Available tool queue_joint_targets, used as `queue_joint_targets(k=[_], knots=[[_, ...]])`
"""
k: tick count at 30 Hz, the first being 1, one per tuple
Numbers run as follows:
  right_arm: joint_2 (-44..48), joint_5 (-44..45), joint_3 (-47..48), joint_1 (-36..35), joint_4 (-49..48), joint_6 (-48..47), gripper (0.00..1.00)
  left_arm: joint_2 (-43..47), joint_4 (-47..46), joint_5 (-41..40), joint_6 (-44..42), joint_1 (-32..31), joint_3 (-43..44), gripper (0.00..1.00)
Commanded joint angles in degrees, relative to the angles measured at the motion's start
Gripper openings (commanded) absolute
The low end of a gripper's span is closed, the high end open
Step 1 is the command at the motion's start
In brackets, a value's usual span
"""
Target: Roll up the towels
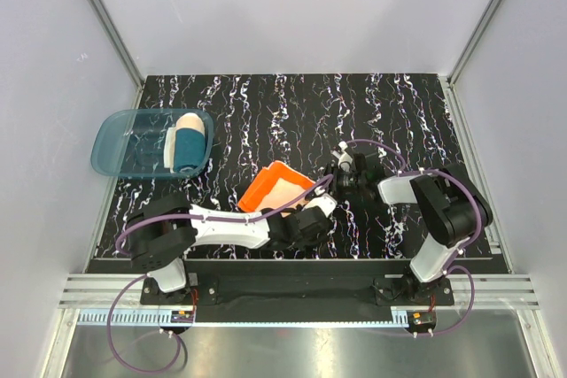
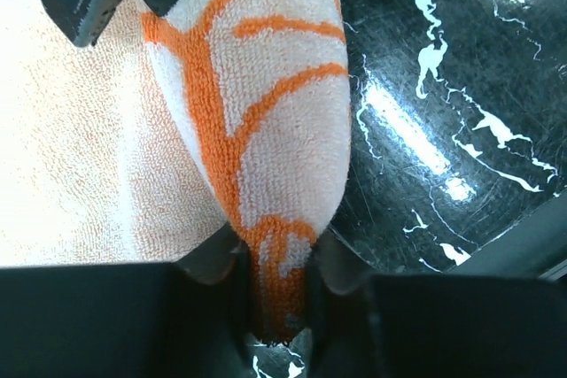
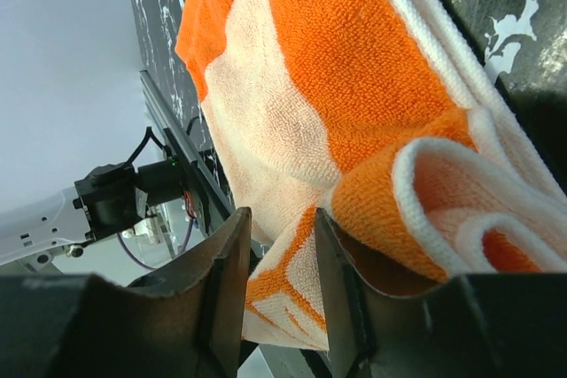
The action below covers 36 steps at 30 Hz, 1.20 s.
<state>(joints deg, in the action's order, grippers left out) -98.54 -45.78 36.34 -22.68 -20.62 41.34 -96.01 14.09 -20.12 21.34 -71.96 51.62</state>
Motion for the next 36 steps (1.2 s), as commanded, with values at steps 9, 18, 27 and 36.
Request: queue_joint_targets(k=[9, 18, 27, 36], knots=[[9.4, 11.2, 5.3, -0.7, 20.3, -5.7, 0.64, 2.9, -5.9, 10.6, 9.7, 2.8, -4.7, 0.0], [20.3, 30.6, 18.9, -0.4, 43.5, -6.0, 0.8, 5.0, -11.7, 16.2, 14.3, 5.4, -9.3, 0.0], [31.0, 26.7, 8.9, -0.9, 41.9, -2.2, 0.8, 6.5, -20.8, 23.3, 21.4, 9.3, -14.3, 0.0], [29.0, 24.2, -5.1, -1.3, 28.7, 3.7, 0.83, 4.8, -21.9, 23.9, 21.5, 9.5, -13.8, 0.0]])
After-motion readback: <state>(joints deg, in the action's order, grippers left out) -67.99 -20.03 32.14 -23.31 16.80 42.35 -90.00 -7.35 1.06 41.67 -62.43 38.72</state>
